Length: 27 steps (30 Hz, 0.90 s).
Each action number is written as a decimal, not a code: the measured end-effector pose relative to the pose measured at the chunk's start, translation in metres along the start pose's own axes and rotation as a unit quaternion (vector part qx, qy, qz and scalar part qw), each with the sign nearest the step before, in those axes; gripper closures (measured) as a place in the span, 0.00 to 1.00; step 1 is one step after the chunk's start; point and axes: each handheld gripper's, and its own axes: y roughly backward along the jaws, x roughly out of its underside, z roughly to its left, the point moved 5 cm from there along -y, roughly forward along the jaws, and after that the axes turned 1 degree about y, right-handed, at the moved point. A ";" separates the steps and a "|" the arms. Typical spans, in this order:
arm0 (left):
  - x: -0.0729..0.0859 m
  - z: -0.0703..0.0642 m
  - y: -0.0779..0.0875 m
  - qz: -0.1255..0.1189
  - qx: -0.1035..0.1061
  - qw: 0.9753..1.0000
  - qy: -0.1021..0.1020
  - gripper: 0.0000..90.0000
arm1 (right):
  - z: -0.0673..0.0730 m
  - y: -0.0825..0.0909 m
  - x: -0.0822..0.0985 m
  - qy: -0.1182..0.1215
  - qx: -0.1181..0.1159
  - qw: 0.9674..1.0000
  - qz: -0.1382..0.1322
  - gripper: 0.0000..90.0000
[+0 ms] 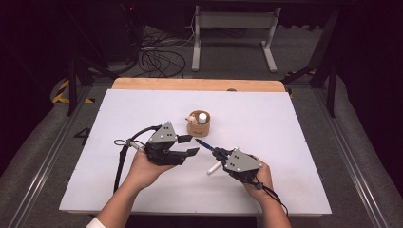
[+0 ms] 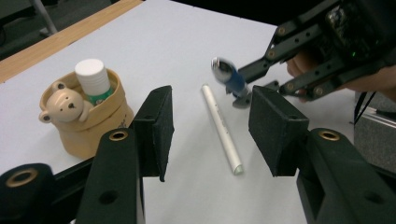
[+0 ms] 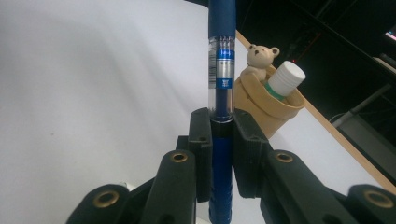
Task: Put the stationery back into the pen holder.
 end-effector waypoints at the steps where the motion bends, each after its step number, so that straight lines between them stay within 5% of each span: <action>1: 0.002 0.001 0.001 0.000 0.000 1.000 0.002 0.55 | -0.001 0.000 0.000 -0.005 0.002 1.000 -0.001 0.89; 27: 0.052 0.019 0.025 -0.017 -0.026 1.000 0.000 0.36 | -0.011 0.000 -0.010 -0.085 0.028 0.995 -0.044 0.89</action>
